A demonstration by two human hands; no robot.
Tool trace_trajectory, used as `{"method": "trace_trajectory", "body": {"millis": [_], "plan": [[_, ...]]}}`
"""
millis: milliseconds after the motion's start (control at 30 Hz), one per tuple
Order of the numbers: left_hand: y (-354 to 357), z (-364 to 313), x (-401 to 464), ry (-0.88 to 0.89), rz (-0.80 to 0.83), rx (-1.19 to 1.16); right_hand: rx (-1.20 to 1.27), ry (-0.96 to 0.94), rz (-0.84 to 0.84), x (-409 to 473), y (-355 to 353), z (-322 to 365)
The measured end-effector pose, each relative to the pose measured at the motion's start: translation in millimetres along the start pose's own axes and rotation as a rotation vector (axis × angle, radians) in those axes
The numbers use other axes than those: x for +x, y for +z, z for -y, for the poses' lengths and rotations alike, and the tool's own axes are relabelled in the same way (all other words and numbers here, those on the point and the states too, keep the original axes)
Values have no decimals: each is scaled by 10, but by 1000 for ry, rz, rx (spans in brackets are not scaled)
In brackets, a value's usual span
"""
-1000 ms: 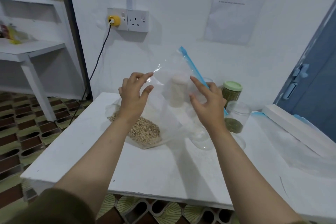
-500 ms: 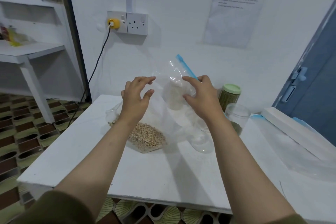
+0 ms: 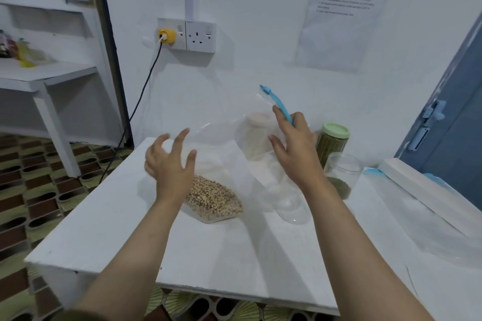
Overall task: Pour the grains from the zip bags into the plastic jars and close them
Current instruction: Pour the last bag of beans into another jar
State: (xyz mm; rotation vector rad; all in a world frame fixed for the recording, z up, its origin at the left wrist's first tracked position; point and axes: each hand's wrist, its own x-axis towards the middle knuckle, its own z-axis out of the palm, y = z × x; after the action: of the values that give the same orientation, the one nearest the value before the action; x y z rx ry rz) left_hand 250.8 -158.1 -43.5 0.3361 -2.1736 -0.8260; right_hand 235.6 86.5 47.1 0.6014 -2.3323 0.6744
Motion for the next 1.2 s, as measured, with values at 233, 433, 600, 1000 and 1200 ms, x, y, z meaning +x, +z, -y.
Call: {"method": "trace_trajectory", "body": {"millis": [233,433,600,1000,1200], "plan": [[63,216,-227,-416,106,-344,32,-10,-48,-69,76,3],[20,291,-107,-359,50,-580,94,38,-97,-62,112,-115],[119,164,14,-313,70,-620,136,112,-138,-8,86,-240],[384,-406,894,-115,64,-490,490,312,-191,302,-64,-525],[537,-624,1301,-48,-20,-438,447,258,-185,426,-34,-702]]}}
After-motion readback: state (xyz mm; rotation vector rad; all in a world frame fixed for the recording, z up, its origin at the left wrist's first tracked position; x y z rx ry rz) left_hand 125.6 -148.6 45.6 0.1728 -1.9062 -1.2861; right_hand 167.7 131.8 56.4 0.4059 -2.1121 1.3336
